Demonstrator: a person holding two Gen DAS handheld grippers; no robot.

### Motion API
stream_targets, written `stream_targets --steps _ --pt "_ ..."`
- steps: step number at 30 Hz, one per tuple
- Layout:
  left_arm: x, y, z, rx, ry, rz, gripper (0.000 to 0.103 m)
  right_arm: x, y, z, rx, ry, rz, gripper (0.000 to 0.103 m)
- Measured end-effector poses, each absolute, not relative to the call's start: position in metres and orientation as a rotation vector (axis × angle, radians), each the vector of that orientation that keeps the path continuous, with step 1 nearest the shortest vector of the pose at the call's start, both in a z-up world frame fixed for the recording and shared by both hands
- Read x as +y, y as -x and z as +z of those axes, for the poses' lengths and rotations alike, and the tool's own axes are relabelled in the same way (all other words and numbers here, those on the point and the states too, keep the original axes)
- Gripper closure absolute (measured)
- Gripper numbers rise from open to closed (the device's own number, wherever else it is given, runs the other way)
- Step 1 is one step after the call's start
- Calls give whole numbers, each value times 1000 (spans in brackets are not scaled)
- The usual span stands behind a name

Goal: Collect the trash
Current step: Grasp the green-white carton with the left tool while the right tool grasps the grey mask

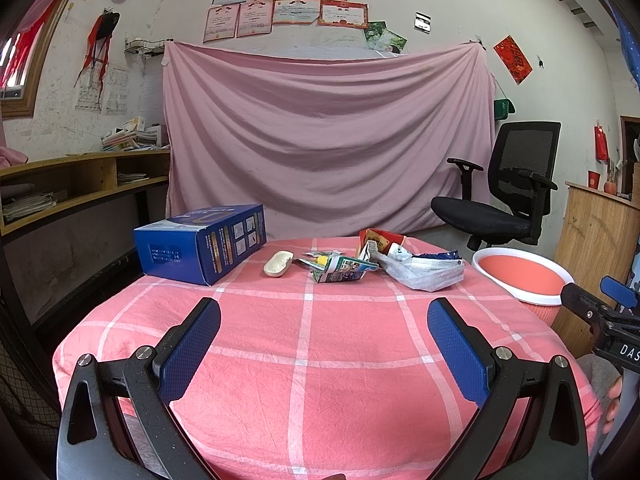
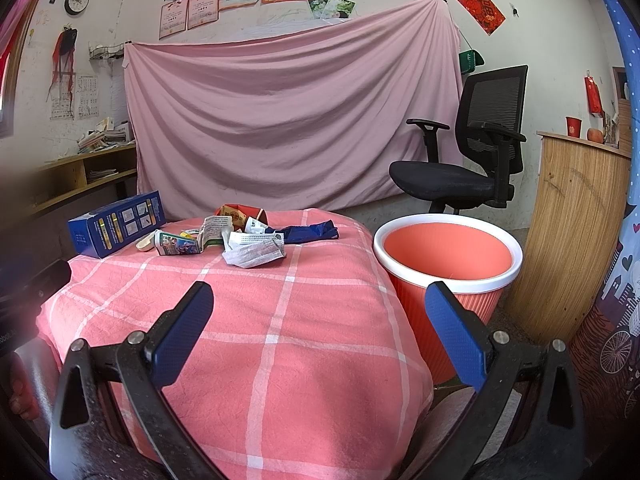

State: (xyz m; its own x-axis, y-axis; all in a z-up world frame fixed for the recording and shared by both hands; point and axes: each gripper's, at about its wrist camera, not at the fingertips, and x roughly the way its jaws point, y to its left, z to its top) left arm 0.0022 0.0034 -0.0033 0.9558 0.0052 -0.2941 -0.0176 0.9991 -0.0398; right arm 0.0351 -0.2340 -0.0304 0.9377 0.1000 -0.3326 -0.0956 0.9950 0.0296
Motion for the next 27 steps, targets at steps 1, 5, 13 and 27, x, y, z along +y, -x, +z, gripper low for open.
stream_targets --steps 1,5,13,27 --pt "4 -2 -1 297 51 9 2 -235 -36 -29 341 -14 101 0" --pt "5 -9 10 285 69 -4 2 -242 -37 -20 327 -36 101 0" --pt "1 -56 28 235 40 -1 2 -244 -71 10 217 -24 111 0" --pt "33 -158 10 450 83 -15 2 -212 -180 12 329 -12 213 0"
